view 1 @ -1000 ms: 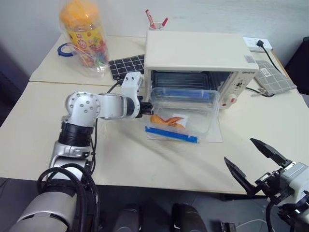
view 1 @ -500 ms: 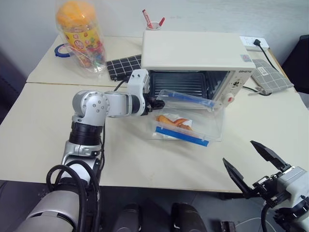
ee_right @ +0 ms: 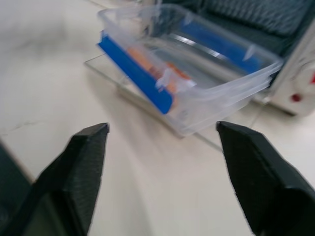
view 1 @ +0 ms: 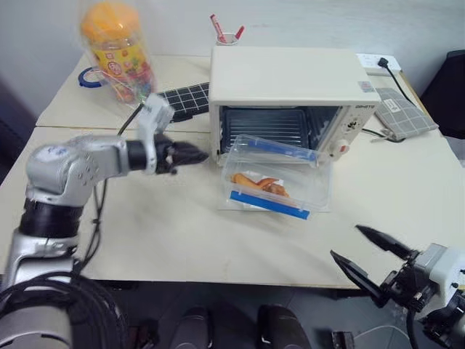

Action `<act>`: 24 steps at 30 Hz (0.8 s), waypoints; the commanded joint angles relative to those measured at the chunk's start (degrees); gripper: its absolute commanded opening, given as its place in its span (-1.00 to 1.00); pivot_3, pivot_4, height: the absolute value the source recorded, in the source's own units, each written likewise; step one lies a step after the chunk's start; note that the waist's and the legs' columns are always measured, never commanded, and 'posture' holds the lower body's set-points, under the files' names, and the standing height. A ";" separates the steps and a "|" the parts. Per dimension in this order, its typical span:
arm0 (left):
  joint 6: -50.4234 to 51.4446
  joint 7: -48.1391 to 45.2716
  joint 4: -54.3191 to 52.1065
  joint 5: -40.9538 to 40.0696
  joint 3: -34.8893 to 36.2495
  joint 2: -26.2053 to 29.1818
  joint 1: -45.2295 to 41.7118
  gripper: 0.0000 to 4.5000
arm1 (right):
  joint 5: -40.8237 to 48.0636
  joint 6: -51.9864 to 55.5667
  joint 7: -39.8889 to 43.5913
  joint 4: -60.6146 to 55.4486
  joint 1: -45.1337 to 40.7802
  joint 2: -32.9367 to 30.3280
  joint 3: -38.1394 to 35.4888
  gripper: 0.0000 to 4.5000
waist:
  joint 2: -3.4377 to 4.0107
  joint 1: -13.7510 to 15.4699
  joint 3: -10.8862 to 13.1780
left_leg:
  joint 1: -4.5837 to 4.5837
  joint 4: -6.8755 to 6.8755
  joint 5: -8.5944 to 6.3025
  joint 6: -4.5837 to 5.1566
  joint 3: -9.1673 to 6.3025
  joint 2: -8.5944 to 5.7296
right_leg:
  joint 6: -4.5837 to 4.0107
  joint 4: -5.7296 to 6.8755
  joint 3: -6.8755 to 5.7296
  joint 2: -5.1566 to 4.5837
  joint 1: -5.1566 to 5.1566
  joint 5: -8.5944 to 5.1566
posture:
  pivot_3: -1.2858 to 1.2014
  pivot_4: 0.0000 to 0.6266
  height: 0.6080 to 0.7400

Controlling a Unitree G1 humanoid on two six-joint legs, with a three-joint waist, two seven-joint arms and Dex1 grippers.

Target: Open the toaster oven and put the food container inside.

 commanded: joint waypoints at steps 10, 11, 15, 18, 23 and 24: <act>-31.55 -16.75 -8.85 11.74 -1.59 -6.92 17.69 -1.00 | -10.49 5.02 1.79 8.30 -21.16 -6.46 14.29 -0.97 | 0.00 1.06 0.00 | -0.25 0.25 -0.13 0.40 -0.16 0.00 | 0.05 -0.05 -0.13 -0.41 0.02 0.03 | 0.03 -0.52 1.00; -31.86 -15.08 -8.77 12.37 -1.98 -9.11 17.52 -1.00 | -10.61 4.87 1.80 10.89 -23.52 -6.14 14.32 -0.97 | 0.00 1.03 0.00 | -0.26 0.25 -0.13 0.45 -0.14 -0.04 | 0.07 -0.04 -0.15 -0.44 0.02 0.04 | 0.03 -0.52 1.00; -31.63 -6.00 -5.26 17.43 -4.22 -18.15 14.86 -1.00 | -13.54 2.50 3.17 20.14 -31.75 -6.14 15.19 -0.97 | -0.01 0.65 0.00 | -0.26 0.26 -0.09 0.55 -0.11 -0.10 | 0.20 0.07 -0.21 -0.43 0.08 0.11 | 0.03 -0.52 1.00; -31.96 -2.04 -1.01 20.16 -5.74 -24.21 12.17 -1.00 | -15.71 0.42 3.26 26.28 -37.76 -5.48 15.70 -0.97 | -0.01 0.57 -0.01 | -0.29 0.28 -0.05 0.60 -0.13 -0.13 | 0.28 0.09 -0.22 -0.43 0.08 0.16 | 0.03 -0.52 1.00; -33.72 3.22 3.99 22.27 -4.94 -31.87 8.48 -1.00 | -18.80 -3.63 3.14 36.88 -47.87 -3.04 17.49 -0.97 | -0.01 0.34 -0.01 | -0.31 0.30 -0.03 0.59 -0.11 -0.12 | 0.30 0.08 -0.26 -0.40 0.08 0.17 | 0.03 -0.52 1.00; -34.00 4.73 5.42 22.69 -4.21 -33.00 7.50 -1.00 | -19.81 -4.76 3.23 39.31 -50.18 -2.60 18.25 -0.97 | -0.01 0.30 -0.01 | -0.33 0.29 -0.02 0.57 -0.12 -0.12 | 0.30 0.08 -0.29 -0.38 0.06 0.16 | 0.03 -0.52 1.00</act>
